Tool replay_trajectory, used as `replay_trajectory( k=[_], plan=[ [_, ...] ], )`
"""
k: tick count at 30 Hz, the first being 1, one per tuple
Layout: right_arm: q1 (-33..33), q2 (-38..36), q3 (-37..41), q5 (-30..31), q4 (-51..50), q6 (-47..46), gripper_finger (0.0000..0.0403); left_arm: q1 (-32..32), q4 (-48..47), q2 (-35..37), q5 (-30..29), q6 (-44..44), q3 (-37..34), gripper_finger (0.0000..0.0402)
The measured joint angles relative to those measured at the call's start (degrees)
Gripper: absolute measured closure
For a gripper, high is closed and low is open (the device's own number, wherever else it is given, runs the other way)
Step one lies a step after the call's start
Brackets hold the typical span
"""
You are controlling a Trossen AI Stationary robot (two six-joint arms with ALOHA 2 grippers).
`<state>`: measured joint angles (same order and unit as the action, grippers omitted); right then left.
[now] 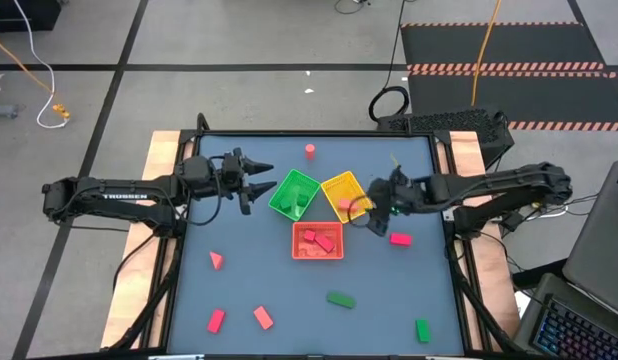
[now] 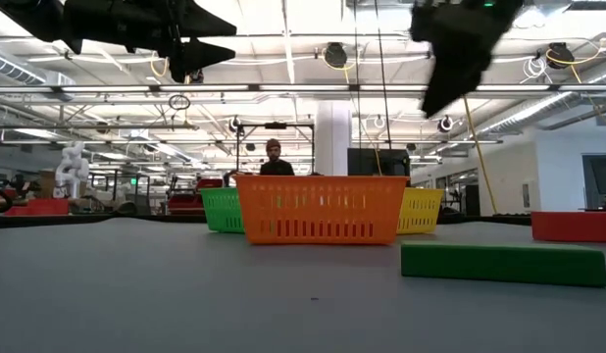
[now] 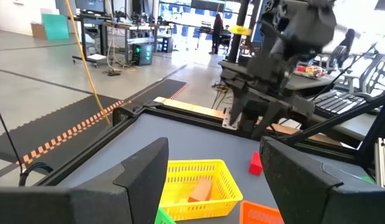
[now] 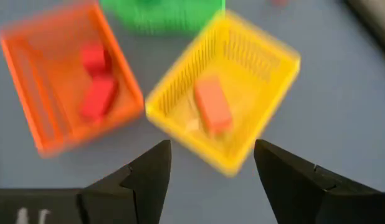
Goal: Sort & place blocks by color
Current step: Put the red block into the orange bin
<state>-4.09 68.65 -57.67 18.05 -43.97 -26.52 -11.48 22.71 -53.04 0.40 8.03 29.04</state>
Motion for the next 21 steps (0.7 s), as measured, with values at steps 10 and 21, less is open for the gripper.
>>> replay_trajectory(
  k=[10, 21],
  plan=[
    [-7.5, 5.6, 2.3, -0.5, -18.1, -11.5, 0.0178, 0.0, 0.3, 0.0, 0.0, 0.1, 0.0, 0.0149],
    [-11.7, 6.5, 8.7, -7.9, -17.8, -11.0, 0.0127, 0.0, -0.2, 0.0, 0.0, -0.2, 0.0, 0.0149]
  ],
)
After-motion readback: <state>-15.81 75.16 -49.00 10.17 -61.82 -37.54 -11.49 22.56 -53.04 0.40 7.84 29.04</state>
